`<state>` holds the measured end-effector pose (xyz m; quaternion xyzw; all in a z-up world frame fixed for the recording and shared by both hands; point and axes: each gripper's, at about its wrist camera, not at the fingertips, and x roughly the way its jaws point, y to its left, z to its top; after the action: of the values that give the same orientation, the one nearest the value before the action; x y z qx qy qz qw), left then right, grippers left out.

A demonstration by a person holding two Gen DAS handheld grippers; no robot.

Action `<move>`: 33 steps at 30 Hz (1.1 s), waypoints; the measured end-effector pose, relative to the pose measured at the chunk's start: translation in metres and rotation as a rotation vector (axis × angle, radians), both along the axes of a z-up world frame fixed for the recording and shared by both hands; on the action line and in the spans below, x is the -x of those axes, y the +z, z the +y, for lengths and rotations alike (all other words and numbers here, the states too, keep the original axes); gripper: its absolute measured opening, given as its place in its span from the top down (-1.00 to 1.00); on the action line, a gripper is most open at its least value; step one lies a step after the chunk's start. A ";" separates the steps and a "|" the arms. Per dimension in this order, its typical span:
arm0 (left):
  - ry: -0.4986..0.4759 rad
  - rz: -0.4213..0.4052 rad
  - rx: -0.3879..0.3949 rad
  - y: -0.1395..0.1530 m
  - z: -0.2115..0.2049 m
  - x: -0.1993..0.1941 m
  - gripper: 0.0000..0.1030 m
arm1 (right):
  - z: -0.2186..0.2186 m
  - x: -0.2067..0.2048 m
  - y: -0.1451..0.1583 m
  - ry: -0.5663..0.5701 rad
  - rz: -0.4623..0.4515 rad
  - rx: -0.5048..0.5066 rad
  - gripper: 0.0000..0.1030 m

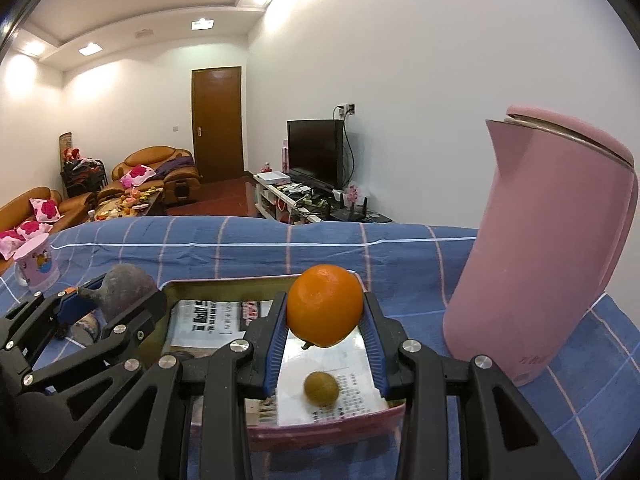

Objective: Organize fruits
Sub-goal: 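Lift and carry the orange and the purple fruit over the pink tin, then lower both fruits into the tin and open both tools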

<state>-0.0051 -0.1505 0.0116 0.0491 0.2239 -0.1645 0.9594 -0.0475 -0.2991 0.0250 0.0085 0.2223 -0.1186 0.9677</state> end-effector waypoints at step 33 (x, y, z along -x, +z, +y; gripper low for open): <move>0.077 0.112 -0.050 -0.013 -0.019 -0.031 -0.02 | -0.024 -0.042 -0.031 0.186 0.177 -0.241 0.22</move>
<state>0.0256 -0.1697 -0.0010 0.0549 0.2829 -0.1244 0.9495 -0.0055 -0.3232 -0.0057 0.0935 0.3191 -0.0013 0.9431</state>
